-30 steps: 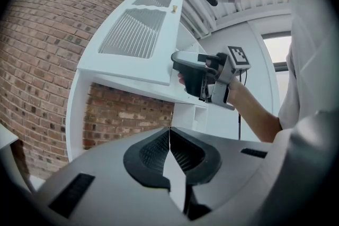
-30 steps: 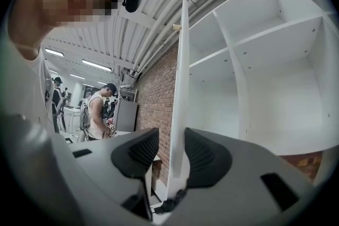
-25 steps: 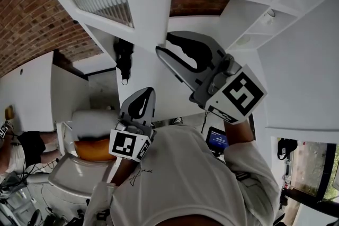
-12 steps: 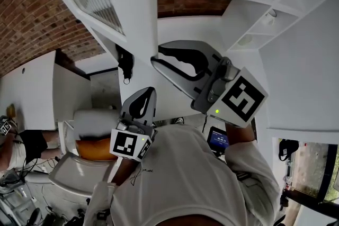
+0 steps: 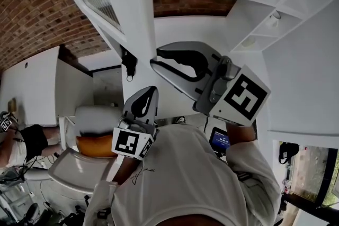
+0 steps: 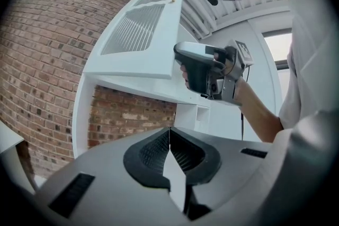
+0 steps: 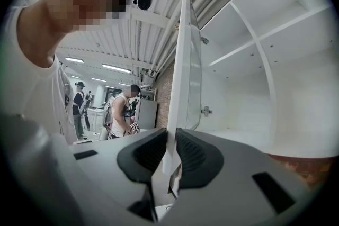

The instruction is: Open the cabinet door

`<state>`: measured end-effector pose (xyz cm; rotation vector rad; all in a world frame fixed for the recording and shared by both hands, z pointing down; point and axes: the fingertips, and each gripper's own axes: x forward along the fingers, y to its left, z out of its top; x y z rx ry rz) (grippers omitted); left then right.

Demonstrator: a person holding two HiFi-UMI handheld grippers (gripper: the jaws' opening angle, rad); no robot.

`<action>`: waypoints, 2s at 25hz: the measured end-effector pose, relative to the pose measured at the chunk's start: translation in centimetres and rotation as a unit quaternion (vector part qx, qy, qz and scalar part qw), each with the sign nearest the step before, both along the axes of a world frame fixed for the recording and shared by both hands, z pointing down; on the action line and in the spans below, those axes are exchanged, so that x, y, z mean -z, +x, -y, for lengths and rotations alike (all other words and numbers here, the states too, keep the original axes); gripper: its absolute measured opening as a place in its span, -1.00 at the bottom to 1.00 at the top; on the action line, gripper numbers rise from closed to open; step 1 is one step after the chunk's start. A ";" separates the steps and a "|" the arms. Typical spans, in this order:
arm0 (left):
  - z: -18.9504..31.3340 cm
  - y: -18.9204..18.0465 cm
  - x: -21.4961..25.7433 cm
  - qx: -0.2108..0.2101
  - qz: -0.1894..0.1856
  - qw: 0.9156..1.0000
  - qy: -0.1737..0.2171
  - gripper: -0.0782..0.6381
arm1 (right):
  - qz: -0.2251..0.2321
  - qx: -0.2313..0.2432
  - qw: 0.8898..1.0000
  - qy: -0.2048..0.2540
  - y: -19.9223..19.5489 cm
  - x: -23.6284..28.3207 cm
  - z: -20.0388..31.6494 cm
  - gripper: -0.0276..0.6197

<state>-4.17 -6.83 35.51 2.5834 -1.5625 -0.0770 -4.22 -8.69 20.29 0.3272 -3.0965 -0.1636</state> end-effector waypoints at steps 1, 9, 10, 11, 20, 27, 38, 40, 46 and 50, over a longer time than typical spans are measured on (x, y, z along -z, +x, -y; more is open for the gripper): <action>0.0 -0.1 0.0 0.001 0.000 1.000 -0.001 -0.74 | 0.000 0.004 1.000 -0.005 -0.1 0.0 -0.1 -0.72; -0.6 -0.1 -0.4 0.007 0.003 1.000 -0.005 -0.73 | 0.016 0.027 0.999 -0.021 -0.9 0.0 -1.0 -0.72; -0.7 -0.2 -0.4 0.009 0.003 1.000 -0.005 -0.74 | 0.017 0.031 0.999 -0.022 -0.9 0.0 -1.1 -0.72; -0.7 -0.3 -0.4 0.013 0.003 1.000 -0.005 -0.74 | 0.017 0.035 0.999 -0.023 -1.0 0.1 -1.2 -0.72; -2.0 -2.4 -0.1 0.050 -0.001 0.999 -0.001 -0.73 | 0.017 0.078 0.997 -0.016 -2.8 0.2 -3.3 -0.73; -3.4 -4.1 0.1 0.075 0.000 0.997 0.004 -0.73 | 0.015 0.105 0.994 -0.011 -3.6 -0.3 -4.4 -0.74; -5.4 -6.9 0.2 0.110 -0.003 0.994 0.006 -0.73 | 0.020 0.113 0.993 -0.008 -5.6 -0.3 -5.9 -0.74; -5.6 -7.1 0.2 0.111 -0.004 0.994 0.006 -0.73 | 0.019 0.116 0.993 -0.007 -6.0 -0.2 -6.1 -0.75; -5.6 -7.4 -0.1 0.115 0.010 0.993 0.003 -0.74 | 0.019 0.128 0.992 -0.004 -6.9 -0.3 -6.8 -0.76; -5.7 -8.0 0.0 0.119 0.008 0.993 0.003 -0.73 | 0.024 0.138 0.990 -0.010 -7.9 -0.1 -7.4 -0.76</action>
